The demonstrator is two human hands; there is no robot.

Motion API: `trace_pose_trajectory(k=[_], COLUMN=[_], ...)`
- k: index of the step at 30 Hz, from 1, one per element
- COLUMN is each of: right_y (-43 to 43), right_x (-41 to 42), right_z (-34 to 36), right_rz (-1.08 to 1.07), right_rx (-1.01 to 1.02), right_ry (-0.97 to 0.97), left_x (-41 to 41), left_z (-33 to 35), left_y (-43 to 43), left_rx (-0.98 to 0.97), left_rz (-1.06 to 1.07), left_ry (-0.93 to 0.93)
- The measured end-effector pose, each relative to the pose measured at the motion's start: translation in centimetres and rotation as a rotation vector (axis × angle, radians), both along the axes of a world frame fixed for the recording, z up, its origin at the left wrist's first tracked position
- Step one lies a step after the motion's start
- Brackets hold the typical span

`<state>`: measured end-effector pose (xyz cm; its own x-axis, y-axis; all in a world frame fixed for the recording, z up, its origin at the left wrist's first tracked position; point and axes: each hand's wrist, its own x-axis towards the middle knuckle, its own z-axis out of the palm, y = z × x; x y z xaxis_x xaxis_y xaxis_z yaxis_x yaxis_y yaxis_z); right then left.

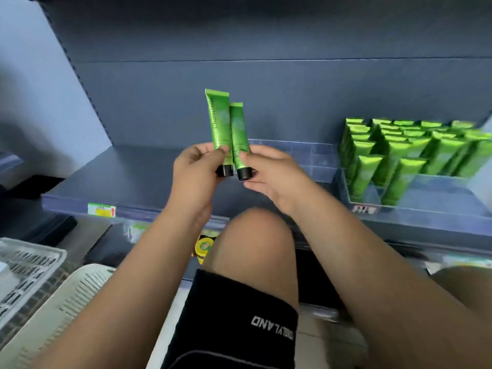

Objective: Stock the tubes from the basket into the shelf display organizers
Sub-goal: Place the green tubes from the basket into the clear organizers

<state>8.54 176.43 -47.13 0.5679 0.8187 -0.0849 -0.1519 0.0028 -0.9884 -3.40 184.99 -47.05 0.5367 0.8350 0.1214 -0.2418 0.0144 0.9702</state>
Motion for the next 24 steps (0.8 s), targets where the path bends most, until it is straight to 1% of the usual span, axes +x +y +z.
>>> trace_pose_trajectory(k=[3, 6, 9, 12, 16, 20, 24], right_y=[-5.4, -10.9, -16.0, -19.9, -22.4, -23.8, -25.8], right_x=[3.4, 6.3, 8.7, 10.7, 12.5, 14.4, 17.0], right_z=[0.6, 0.7, -0.1, -1.2, -1.1, -0.5, 0.4], right_rz=[-0.059, -0.152, -0.27, -0.333, -0.387, -0.477, -0.522], right_rx=[0.0, -0.03, -0.053, -0.05, -0.083, -0.087, -0.069], right_ry=[-0.051, -0.117, -0.174, -0.172, -0.215, -0.256, -0.314], left_x=[3.8, 7.1, 10.1, 12.5, 14.8, 16.9, 18.5], left_z=[0.3, 0.2, -0.5, -1.6, -1.9, -1.8, -1.0], left_y=[-3.5, -7.1, -11.0, -14.0, -16.0, -15.9, -16.5], left_rx=[0.005, -0.042, -0.075, -0.099, -0.043, 0.041, 0.082], left_rz=[-0.152, -0.271, -0.382, -0.467, -0.504, -0.502, -0.522], left_ry=[-0.013, -0.028, -0.002, 0.04, 0.056, 0.081, 0.095])
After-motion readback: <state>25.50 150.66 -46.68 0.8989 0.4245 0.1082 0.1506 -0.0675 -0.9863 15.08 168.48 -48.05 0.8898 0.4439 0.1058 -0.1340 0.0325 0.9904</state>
